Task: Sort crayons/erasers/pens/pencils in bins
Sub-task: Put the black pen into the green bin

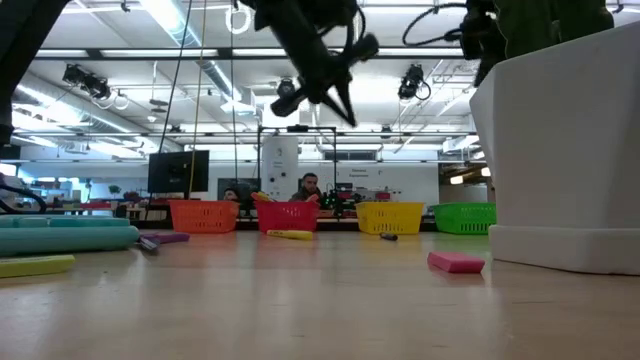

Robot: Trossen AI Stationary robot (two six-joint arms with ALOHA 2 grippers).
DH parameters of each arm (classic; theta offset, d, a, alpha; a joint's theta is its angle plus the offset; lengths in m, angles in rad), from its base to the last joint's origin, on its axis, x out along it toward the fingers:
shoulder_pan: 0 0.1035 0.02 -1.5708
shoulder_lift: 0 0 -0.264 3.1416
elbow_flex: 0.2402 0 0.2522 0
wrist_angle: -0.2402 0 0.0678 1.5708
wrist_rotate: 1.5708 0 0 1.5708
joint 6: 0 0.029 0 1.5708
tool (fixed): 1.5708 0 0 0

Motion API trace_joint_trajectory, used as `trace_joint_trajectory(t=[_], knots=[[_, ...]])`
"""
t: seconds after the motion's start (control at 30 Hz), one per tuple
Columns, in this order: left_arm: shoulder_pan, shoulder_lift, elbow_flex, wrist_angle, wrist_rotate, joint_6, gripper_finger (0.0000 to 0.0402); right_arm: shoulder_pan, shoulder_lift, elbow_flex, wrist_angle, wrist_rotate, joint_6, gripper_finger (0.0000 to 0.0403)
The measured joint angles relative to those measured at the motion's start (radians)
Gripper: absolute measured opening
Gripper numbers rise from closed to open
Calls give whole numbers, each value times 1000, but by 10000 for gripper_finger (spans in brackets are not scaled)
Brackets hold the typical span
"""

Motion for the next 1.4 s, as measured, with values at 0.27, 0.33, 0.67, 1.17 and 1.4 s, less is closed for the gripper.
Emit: trace_joint_trajectory(t=[0.27, 0.33, 0.67, 1.17, 1.4], knots=[[25, -2, 142, -17, 19, 67, 8, -3, -65, 0, 113, -26, 72, 102], [28, -2, 153, -32, 17, 84, 13, -11, -81, 0, 64, -13, 53, 102], [24, -2, 154, -49, 30, 117, 7, -106, -59, -42, -342, 307, -16, 102], [5, -2, 154, -49, 71, 170, 11, -141, 65, -343, -177, 325, -41, 116], [-4, -11, 154, -47, 166, 219, 14, -143, 98, -351, -176, 367, 12, 120]])
